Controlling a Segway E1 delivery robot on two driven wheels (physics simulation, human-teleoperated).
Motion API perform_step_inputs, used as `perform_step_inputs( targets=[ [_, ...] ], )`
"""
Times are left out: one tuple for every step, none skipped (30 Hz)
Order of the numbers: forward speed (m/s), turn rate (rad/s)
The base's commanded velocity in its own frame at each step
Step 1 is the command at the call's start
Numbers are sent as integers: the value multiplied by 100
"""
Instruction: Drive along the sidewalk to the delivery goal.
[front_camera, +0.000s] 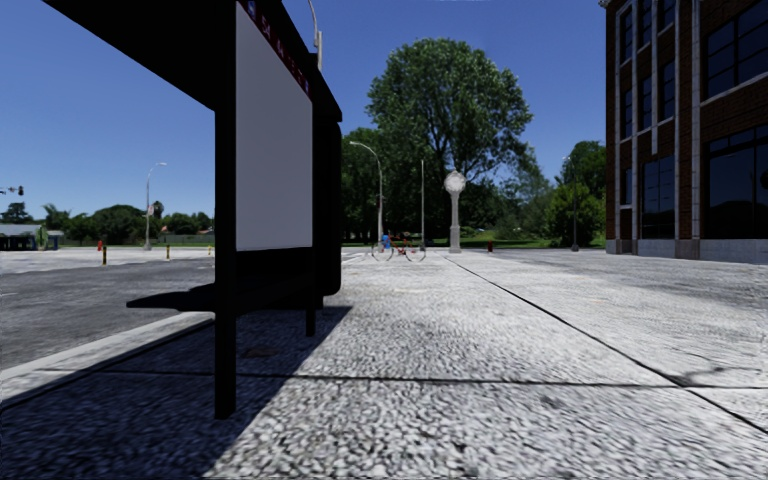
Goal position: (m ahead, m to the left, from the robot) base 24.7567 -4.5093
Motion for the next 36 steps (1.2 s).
perform_step_inputs(
  targets=[
    [104,-54],
    [104,-54],
    [105,-54],
    [106,-54],
    [106,-54],
    [106,-54],
    [106,-54],
    [106,-54],
    [106,-54],
    [106,-54],
    [106,-54],
    [107,-54],
    [112,-49],
    [117,-44],
    [122,-41],
    [122,-41],
    [128,-1],
    [131,0],
    [132,0],
    [140,0],
    [159,0],
    [200,0],
    [200,0],
    [200,0],
    [200,0],
    [200,0],
    [200,0],
    [200,0],
    [200,0],
    [200,0],
    [200,0],
    [200,0],
    [200,0],
    [200,0],
    [200,0],
    [200,0]
  ],
)
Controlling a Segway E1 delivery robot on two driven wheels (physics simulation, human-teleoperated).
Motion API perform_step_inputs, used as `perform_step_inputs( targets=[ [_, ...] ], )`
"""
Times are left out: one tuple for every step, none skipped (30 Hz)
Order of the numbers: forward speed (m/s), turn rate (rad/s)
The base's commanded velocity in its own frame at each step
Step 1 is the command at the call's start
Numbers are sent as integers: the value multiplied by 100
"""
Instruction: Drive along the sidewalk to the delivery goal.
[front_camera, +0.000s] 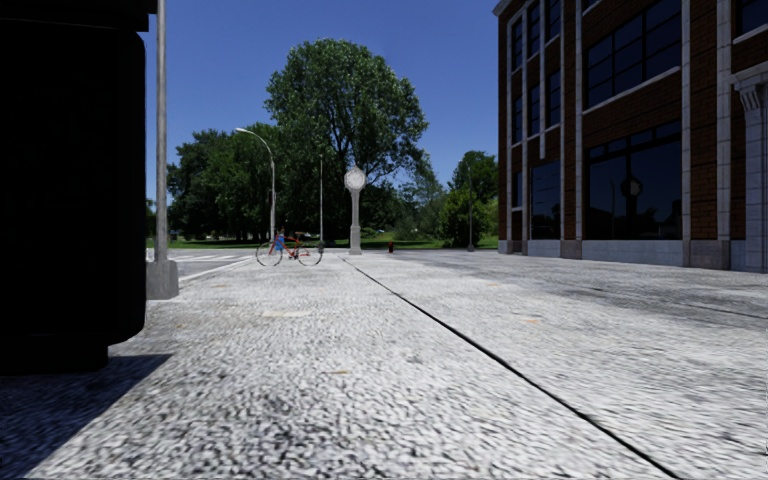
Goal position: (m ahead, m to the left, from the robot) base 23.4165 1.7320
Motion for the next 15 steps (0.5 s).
perform_step_inputs(
  targets=[
    [200,0],
    [200,0],
    [200,0],
    [200,0],
    [200,0],
    [200,0],
    [200,0],
    [200,0],
    [200,0],
    [200,0],
    [200,0],
    [200,0],
    [200,0],
    [200,0],
    [200,0]
  ],
)
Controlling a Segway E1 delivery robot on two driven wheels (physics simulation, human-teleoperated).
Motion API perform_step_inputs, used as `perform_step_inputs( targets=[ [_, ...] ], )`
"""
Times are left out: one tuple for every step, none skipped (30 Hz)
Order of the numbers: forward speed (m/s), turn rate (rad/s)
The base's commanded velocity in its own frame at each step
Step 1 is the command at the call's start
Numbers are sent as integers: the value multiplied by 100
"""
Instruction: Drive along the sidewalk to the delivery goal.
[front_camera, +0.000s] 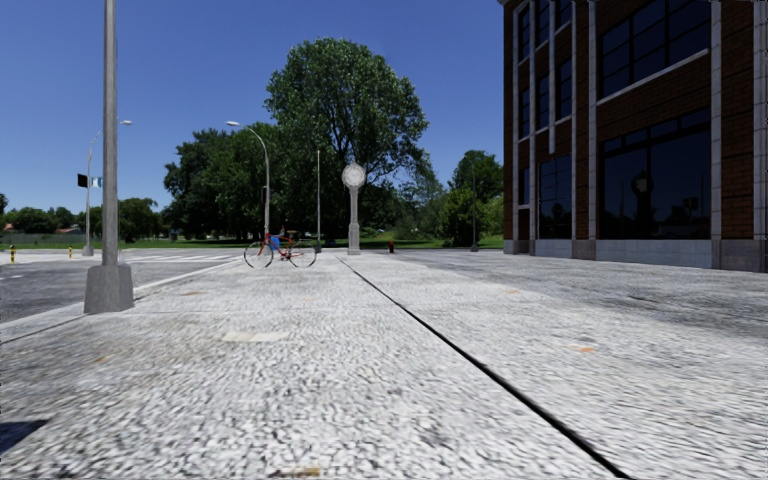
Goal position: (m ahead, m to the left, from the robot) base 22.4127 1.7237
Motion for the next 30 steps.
perform_step_inputs(
  targets=[
    [200,0],
    [200,0],
    [200,0],
    [200,0],
    [200,0],
    [200,0],
    [200,0],
    [200,0],
    [200,0],
    [200,0],
    [200,0],
    [200,0],
    [200,0],
    [200,0],
    [200,0],
    [200,0],
    [200,0],
    [200,0],
    [200,0],
    [200,0],
    [200,0],
    [200,0],
    [200,0],
    [200,0],
    [200,0],
    [200,0],
    [200,0],
    [200,0],
    [200,0],
    [200,0]
  ],
)
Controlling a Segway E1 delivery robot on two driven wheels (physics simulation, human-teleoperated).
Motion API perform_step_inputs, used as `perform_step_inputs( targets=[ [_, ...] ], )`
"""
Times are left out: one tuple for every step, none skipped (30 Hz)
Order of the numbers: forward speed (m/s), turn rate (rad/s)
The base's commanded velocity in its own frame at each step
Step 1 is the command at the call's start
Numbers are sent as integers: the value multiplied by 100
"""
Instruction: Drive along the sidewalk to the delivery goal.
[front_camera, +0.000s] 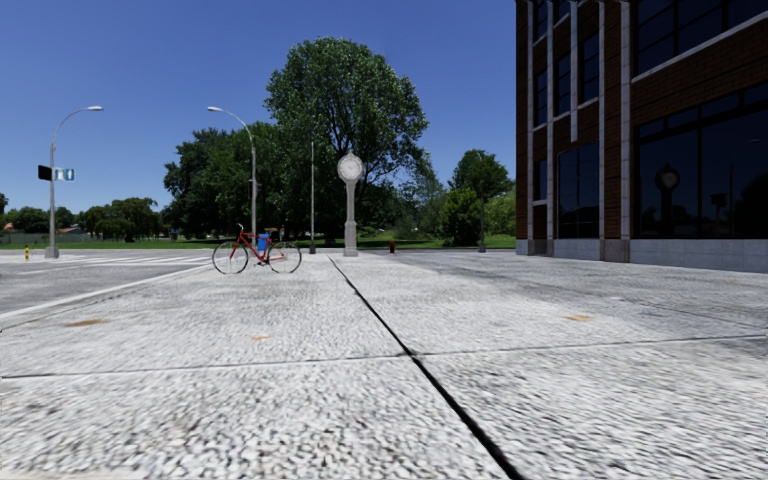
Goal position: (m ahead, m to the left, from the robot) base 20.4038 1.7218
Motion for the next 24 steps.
perform_step_inputs(
  targets=[
    [200,0],
    [200,0],
    [200,0],
    [200,0],
    [200,0],
    [200,0],
    [200,0],
    [200,0],
    [200,0],
    [200,0],
    [200,0],
    [200,0],
    [200,0],
    [200,0],
    [200,0],
    [200,0],
    [200,0],
    [200,0],
    [200,0],
    [200,0],
    [200,0],
    [200,0],
    [200,0],
    [200,0]
  ],
)
